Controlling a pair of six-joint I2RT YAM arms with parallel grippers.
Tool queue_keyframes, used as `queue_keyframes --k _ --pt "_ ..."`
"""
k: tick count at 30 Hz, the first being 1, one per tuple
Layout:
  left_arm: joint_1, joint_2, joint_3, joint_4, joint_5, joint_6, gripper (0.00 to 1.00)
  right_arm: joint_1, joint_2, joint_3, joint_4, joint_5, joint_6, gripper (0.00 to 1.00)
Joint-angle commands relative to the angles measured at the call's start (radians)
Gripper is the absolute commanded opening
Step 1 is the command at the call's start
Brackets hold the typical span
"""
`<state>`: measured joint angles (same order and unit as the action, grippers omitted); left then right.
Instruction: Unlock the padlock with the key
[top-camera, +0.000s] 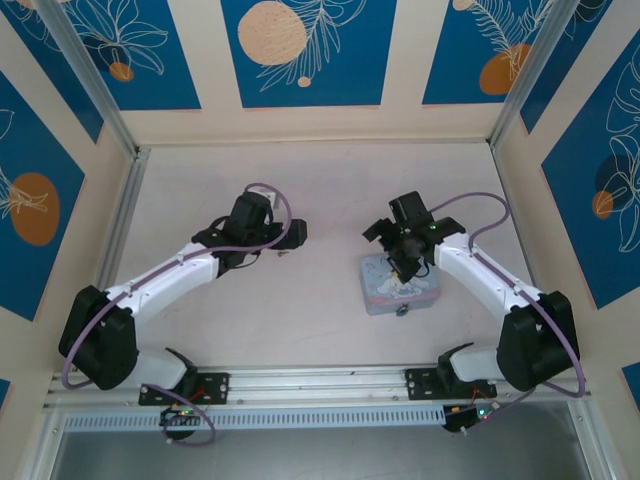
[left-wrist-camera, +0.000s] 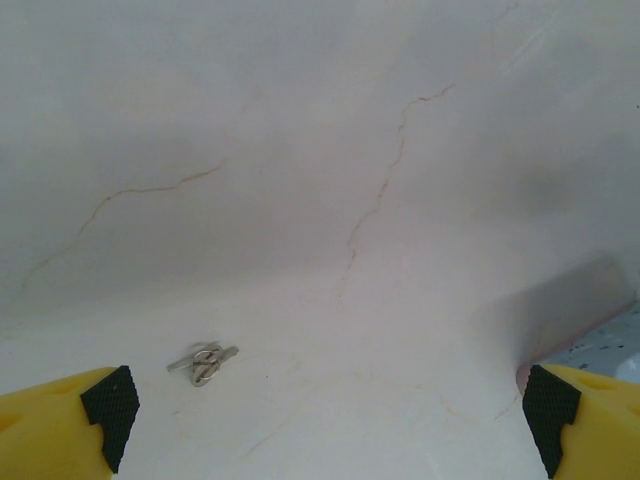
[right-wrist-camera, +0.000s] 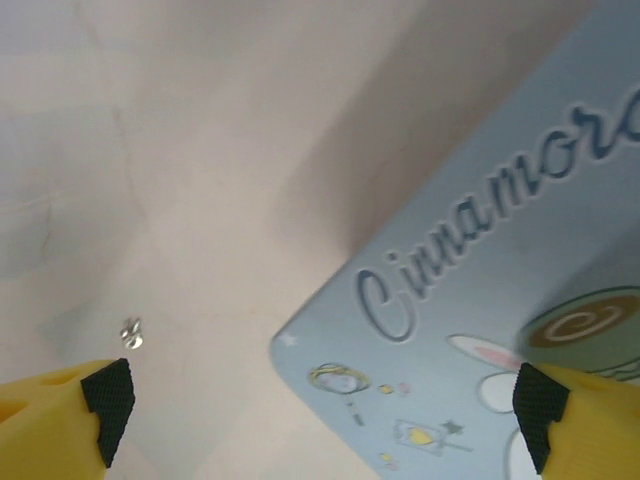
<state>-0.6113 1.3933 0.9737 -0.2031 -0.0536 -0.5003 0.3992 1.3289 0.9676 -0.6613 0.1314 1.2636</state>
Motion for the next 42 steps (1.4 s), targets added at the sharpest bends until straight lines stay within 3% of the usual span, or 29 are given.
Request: queue_keyframes --k 1,6,10,16,25,33,42 --pt "-0.023 0.001 0.035 -0.025 -0.028 -0.025 1.00 -0.020 -0.061 0.009 -0.042 -0.001 -0.036 1.00" --pt "-0.058 -0.004 0.022 -0.024 -0.024 -0.055 1.00 -0.135 -0.221 -0.090 -0.073 -0.009 -0.103 1.00" --pt "-0.108 0.004 0.007 -0.006 -0.022 -0.101 1.00 -0.287 -0.330 -0.191 -0.101 -0.059 -0.164 0.99" --pt "-0.211 0.060 0.003 0.052 -0.004 -0.202 1.00 -0.460 -0.389 -0.319 -0.048 -0.158 -0.248 0.96" --pt "-0.326 0.252 0.067 0.201 0.077 -0.342 1.00 -0.489 -0.388 -0.407 0.093 -0.286 -0.238 0.81" --pt "-0.369 0.352 0.143 0.241 0.095 -0.374 1.00 -0.514 -0.491 -0.334 -0.025 -0.207 -0.252 0.86" --pt "-0.393 0.369 0.133 0.286 0.101 -0.419 1.00 -0.548 -0.462 -0.372 -0.048 -0.181 -0.265 0.87"
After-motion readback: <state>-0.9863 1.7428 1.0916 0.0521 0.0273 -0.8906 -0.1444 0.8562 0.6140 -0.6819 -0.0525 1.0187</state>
